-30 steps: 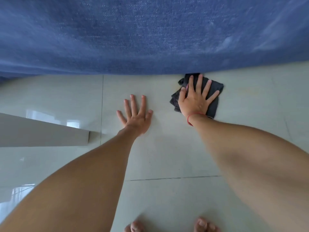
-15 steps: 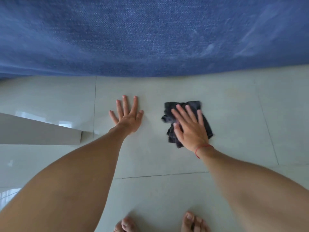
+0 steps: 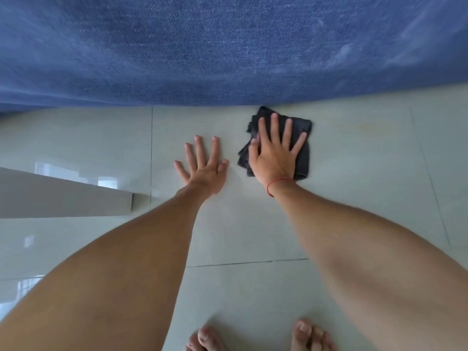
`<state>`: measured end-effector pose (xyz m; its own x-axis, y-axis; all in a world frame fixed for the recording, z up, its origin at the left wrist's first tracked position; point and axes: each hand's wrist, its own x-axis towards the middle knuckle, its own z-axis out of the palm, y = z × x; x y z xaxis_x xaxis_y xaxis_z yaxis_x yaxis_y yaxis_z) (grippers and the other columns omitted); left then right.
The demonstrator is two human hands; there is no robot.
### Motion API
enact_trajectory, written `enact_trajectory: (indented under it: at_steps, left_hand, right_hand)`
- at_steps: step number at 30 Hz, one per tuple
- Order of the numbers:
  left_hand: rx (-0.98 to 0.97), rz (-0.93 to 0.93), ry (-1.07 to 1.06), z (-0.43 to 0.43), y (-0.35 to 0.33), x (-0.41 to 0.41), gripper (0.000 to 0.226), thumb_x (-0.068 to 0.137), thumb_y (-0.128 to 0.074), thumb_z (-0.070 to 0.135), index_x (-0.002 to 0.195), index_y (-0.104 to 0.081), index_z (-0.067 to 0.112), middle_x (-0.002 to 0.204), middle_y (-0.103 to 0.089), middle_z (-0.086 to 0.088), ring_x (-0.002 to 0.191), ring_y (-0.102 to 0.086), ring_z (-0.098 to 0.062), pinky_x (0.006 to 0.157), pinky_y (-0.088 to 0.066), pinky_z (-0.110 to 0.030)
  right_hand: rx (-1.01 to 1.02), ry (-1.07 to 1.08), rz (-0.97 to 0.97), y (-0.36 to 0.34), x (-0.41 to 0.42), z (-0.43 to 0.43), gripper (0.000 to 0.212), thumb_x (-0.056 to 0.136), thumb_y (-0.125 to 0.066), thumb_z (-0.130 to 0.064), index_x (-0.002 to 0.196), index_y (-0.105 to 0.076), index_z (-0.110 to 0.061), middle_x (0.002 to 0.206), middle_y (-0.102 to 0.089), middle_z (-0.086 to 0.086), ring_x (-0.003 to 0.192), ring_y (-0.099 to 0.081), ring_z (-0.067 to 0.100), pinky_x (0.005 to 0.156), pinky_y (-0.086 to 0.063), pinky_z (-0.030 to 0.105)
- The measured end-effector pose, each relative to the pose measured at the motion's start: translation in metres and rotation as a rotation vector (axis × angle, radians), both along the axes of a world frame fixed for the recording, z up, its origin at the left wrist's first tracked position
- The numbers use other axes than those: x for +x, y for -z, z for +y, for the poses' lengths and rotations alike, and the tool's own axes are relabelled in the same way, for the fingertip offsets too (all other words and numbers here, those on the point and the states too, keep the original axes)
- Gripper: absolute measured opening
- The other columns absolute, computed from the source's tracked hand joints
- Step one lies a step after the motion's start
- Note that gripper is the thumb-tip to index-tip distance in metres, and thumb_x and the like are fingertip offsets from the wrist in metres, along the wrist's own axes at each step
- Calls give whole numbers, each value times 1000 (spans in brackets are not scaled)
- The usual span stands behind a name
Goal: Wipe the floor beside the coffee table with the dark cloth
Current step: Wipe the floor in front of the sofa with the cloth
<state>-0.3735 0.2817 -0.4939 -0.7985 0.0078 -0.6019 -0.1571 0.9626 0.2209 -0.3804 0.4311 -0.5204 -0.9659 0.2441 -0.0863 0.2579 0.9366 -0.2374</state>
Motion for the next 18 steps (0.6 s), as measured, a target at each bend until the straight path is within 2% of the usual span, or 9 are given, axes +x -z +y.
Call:
enact_trajectory:
  at_steps: [5, 9, 11, 13, 18]
  left_hand:
    - [1, -23, -2, 1, -3, -2, 58, 98, -12, 49, 145, 23, 46, 154, 38, 4, 142, 35, -22, 112, 20, -55]
    - [-46, 32, -17, 10, -5, 3, 60, 98, -10, 49, 148, 21, 39, 156, 34, -1, 144, 31, -23, 114, 16, -58]
    - [-3, 141, -19, 30, -8, 5, 63, 98, -11, 52, 152, 16, 33, 158, 30, -3, 145, 28, -23, 114, 16, -58]
    - [51, 216, 66, 57, -10, 5, 65, 97, -13, 55, 152, 13, 32, 159, 27, -1, 146, 26, -24, 112, 18, -55]
    - [8, 31, 169, 84, -2, 4, 71, 92, -17, 66, 148, 19, 41, 156, 34, 2, 144, 30, -23, 113, 17, -55]
  right_hand:
    - [7, -287, 41, -1, 28, 0, 53, 91, -37, -37, 142, -45, -28, 154, -39, -3, 144, -31, 29, 116, -14, 62]
    - [-20, -306, 28, -3, 78, 27, 51, 91, -38, -33, 141, -47, -28, 152, -41, -5, 142, -35, 25, 117, -14, 53]
    - [-10, -249, -3, -1, 101, 51, 52, 92, -36, -33, 143, -44, -29, 154, -38, -7, 144, -32, 23, 118, -12, 51]
    - [-2, -127, -42, -1, 116, 81, 53, 92, -32, -36, 145, -39, -30, 156, -33, -9, 146, -26, 20, 119, -10, 49]
    - [11, 299, -112, -5, 122, 154, 60, 91, -19, -42, 150, -27, -33, 160, -19, -10, 150, -14, 19, 119, -2, 54]
